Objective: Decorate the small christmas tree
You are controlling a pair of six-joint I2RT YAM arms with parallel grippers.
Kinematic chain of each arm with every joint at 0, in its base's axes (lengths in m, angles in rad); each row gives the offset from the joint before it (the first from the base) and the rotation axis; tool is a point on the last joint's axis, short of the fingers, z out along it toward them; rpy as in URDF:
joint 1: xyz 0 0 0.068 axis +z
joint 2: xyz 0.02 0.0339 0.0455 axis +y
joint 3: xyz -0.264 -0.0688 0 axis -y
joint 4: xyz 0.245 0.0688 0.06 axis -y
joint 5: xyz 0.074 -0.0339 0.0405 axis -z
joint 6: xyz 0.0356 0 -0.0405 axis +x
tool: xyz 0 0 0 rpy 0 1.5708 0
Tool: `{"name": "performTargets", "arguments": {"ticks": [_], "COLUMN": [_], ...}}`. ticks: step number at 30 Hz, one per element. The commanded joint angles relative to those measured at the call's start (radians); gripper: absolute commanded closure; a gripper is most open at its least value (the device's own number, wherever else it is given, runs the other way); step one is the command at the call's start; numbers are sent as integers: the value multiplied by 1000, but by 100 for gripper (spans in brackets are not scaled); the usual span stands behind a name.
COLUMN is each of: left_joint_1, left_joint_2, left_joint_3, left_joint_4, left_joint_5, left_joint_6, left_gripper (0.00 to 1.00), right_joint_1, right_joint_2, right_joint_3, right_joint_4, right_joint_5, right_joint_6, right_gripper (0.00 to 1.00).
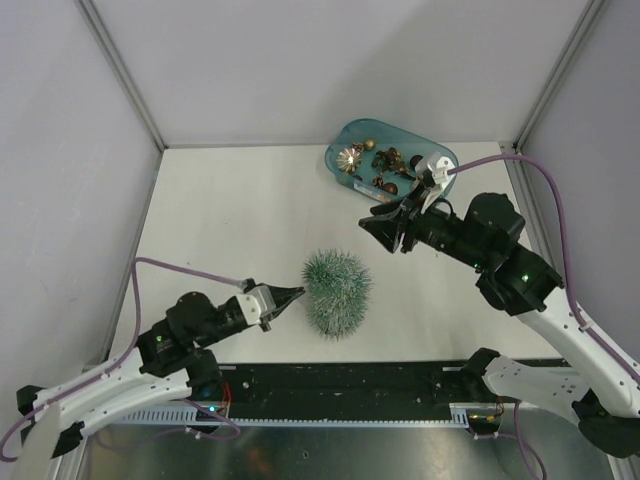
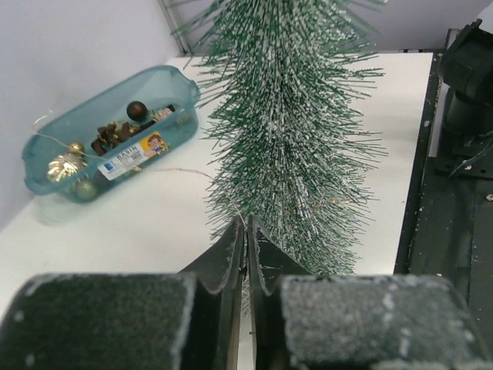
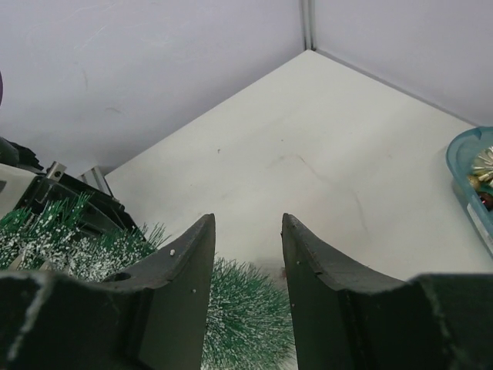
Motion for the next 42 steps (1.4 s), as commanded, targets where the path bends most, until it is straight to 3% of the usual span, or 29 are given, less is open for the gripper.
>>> {"name": "performTargets", "arguments": {"ticks": [1,7,10,13,17,20,28,35,42], "left_joint_1": [9,12,12,15,18,20,28,41,46], "left_joint_2": [43,69,87,112,148,169,184,192,206], "left_joint_3": [7,-2,1,6,11,17,20,33,42], "left_joint_4": [75,132,147,163,174,179,187,188,188], "left_joint_5": [-29,-43,-40,-36,-17,-10,-5,-12,-3], "left_joint_6": [-115,-87,-20,29,75,95,128,144,138], "left_gripper": [92,91,85,83,82,82,82,82,83], "right_joint_1": [-4,-24,-53,-107,-214,-299,-366,-366,-371], "right_joint_2": [-3,26,34,39,38,42,45,-67,-132], "right_joint_3": [9,-16,-25,-30,-39,-43,-104,-300,-390], "right_joint_4": [60,80,80,76,85,106,43,49,-2], "right_joint_5": [36,15,13,-9,-144,-287,-463,-503,-347], "right_joint_6": [-35,-32,-25,2,54,94,72,82,90], "right_gripper": [55,55,54,46,37,24,18,17,17]}}
